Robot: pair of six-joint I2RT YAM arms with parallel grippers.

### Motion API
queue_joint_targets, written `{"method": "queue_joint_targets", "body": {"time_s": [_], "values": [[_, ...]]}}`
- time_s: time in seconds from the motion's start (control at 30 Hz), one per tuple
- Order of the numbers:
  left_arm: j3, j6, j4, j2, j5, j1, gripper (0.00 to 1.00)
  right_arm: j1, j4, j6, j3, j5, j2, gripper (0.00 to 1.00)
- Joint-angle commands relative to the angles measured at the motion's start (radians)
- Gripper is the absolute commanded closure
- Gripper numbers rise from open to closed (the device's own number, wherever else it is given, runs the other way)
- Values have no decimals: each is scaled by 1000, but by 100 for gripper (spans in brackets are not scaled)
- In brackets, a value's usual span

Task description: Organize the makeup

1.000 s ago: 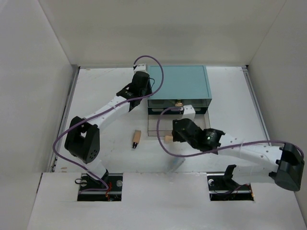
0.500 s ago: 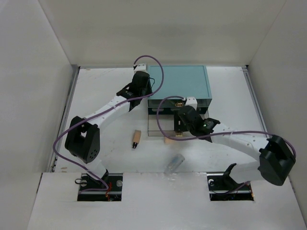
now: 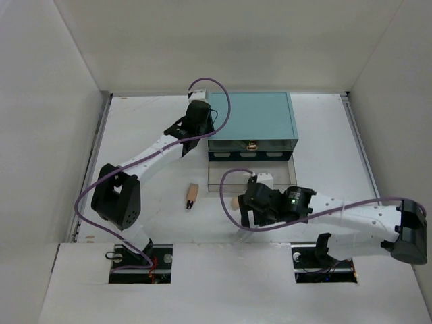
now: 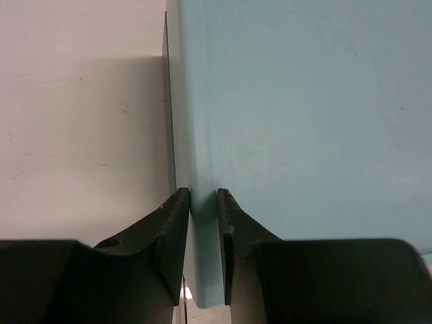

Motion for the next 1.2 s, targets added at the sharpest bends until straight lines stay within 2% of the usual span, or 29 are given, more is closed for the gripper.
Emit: {"method": "queue_joint_targets", "body": {"time_s": [0.0, 0.1, 0.3, 0.33, 0.43, 0.5, 0.67, 0.73, 0.83, 0.9, 1.0, 1.17], "values": [[-36, 13, -137, 55, 71, -25, 84, 44, -94, 233, 31, -85, 36, 0], [-45, 13, -133, 49, 73, -26, 84, 45, -49, 320, -1, -85, 94, 0], [-51, 13, -137, 42, 73, -31, 84, 27, 113, 392, -58, -103, 194, 0], [-54, 13, -137, 42, 73, -32, 84, 18, 132, 398, -61, -93, 208, 6], [-60, 13, -137, 42, 73, -32, 84, 8, 156, 416, -61, -64, 252, 8], [-65, 13, -137, 42, 74, -34, 84, 2, 179, 430, -59, -33, 283, 17], [-71, 13, -137, 39, 74, -29, 84, -9, 184, 426, -47, -2, 292, 66], [-71, 13, -137, 38, 74, -25, 84, -7, 161, 404, -24, 33, 254, 77], [-65, 16, -137, 36, 76, -23, 84, 2, 88, 296, 55, 94, 188, 83], [-63, 16, -137, 36, 76, -20, 84, 13, 63, 187, 115, 139, 151, 84], [-63, 16, -137, 38, 76, -15, 84, 10, 75, -35, 216, 211, 105, 86], [-59, 15, -137, 44, 71, -20, 84, -116, 193, -410, 299, 294, 195, 85]]}}
